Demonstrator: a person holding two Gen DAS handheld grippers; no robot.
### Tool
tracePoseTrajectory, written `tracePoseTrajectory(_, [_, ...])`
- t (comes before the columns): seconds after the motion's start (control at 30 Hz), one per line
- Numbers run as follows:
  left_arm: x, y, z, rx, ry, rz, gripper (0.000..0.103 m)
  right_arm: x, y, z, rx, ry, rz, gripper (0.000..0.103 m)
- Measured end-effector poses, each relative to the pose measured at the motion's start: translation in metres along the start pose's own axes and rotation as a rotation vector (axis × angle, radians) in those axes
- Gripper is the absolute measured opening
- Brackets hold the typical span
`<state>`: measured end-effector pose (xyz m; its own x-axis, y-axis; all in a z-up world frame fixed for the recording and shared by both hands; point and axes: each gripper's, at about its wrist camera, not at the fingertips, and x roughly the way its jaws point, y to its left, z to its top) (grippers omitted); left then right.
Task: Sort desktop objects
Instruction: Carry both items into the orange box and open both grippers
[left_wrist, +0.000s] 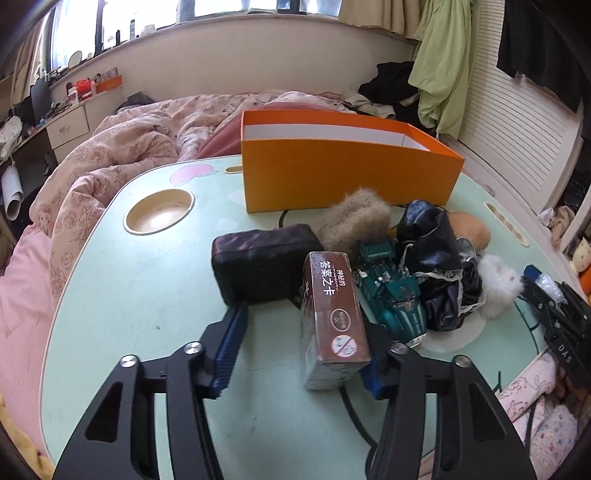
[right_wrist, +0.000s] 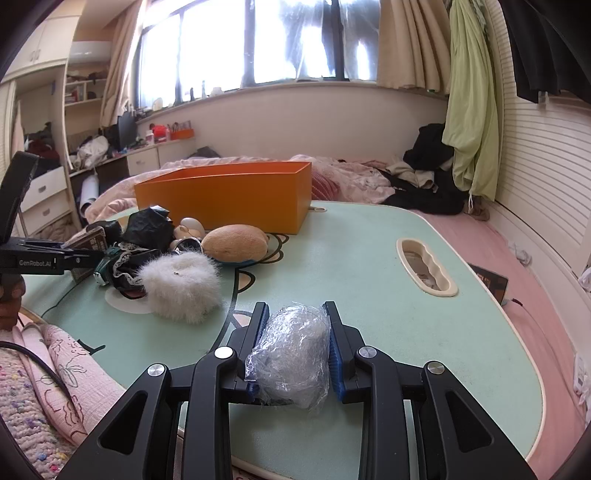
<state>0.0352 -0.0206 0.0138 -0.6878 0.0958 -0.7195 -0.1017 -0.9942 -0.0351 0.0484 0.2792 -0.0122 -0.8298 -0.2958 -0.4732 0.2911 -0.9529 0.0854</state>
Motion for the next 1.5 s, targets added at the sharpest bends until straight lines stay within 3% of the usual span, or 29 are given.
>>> tracePoseTrajectory(0.13, [-0.010, 0.002, -0.008, 0.008, -0.026, -0.045, 0.020, 0.000, 0.000, 0.000, -0.001, 0.000, 0.000, 0.027])
tracePoseTrajectory(0.47, [-0.035, -0.006, -0.014, 0.038, -0.107, -0.151, 0.020, -0.001, 0.000, 0.000, -0.030, 0.008, 0.023, 0.027])
tracePoseTrajectory(0.8, [-0.049, -0.006, -0.007, 0.044, -0.139, -0.163, 0.020, -0.005, 0.002, 0.010, -0.021, 0.007, 0.031, 0.027])
tracePoseTrajectory(0.97, [-0.062, -0.003, 0.024, 0.035, -0.185, -0.161, 0.020, -0.014, 0.008, 0.045, -0.011, -0.035, 0.083, 0.027])
tracePoseTrajectory(1.2, [-0.062, 0.002, 0.089, 0.043, -0.251, -0.143, 0.020, 0.007, 0.013, 0.116, 0.052, -0.041, 0.292, 0.027])
tracePoseTrajectory(1.33, [-0.040, 0.003, 0.119, 0.042, -0.228, -0.156, 0.020, 0.028, 0.017, 0.147, 0.023, -0.044, 0.298, 0.027])
tracePoseTrajectory(1.5, [0.000, -0.002, 0.140, 0.051, -0.178, -0.126, 0.020, 0.080, 0.027, 0.172, 0.032, 0.045, 0.314, 0.027])
